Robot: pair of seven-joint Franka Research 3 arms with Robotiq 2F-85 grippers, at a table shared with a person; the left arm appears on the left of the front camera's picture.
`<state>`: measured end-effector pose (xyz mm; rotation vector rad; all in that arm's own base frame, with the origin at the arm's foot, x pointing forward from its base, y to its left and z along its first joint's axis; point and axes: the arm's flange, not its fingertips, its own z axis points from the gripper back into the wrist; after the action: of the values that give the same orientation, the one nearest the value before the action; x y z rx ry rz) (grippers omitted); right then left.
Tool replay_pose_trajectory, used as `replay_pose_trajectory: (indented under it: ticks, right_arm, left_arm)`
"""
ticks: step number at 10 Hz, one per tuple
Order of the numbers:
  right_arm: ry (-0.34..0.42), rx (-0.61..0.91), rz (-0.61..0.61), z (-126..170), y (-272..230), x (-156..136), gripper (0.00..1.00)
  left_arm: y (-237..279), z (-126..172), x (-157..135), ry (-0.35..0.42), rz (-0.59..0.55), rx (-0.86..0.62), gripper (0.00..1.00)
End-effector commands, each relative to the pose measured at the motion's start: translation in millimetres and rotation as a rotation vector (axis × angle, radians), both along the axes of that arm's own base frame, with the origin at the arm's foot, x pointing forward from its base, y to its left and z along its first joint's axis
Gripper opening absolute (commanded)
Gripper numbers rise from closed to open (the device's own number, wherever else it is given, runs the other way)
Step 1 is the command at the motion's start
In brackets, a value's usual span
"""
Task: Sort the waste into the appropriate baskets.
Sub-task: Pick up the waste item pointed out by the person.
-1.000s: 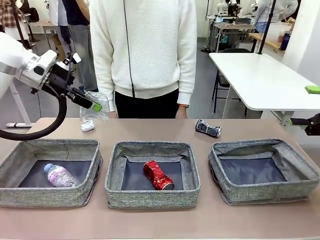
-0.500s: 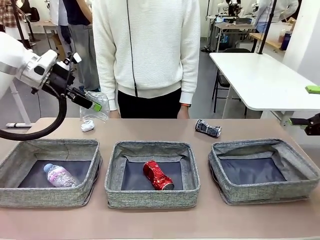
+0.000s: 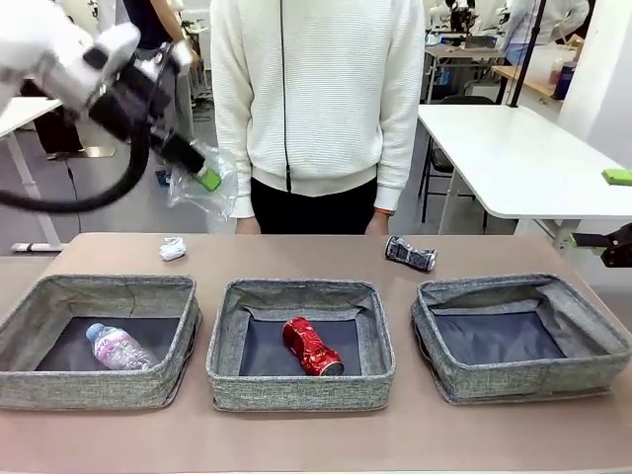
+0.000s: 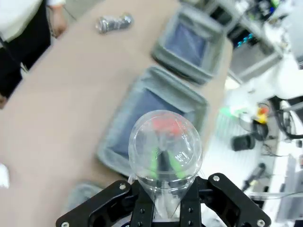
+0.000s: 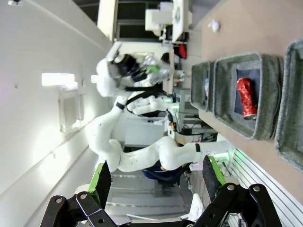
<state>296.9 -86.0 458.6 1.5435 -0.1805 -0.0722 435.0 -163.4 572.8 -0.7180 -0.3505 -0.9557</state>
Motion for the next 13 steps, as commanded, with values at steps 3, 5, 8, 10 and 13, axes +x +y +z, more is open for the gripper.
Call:
replay_pose_trajectory:
  ticks: [3, 5, 8, 10, 13]
  right_arm:
    - [-0.014, 0.019, -0.004, 3, 1, 1, 1.00]
    - [-0.014, 0.019, -0.004, 3, 1, 1, 1.00]
    - [-0.014, 0.019, -0.004, 3, 1, 1, 1.00]
    - [-0.014, 0.019, -0.004, 3, 1, 1, 1.00]
    - [-0.014, 0.019, -0.004, 3, 1, 1, 1.00]
  left_arm:
    - [-110, 114, -82, 0.106, -0.033, 0.525, 0.05]
    - [-149, 143, -104, 0.077, 0.169, 0.661, 0.05]
    - [-136, 133, -123, 0.064, 0.105, 0.602, 0.05]
    - [-151, 142, -121, 0.036, 0.115, 0.617, 0.05]
    - [-160, 155, -178, 0.274, 0.867, 0.308, 0.05]
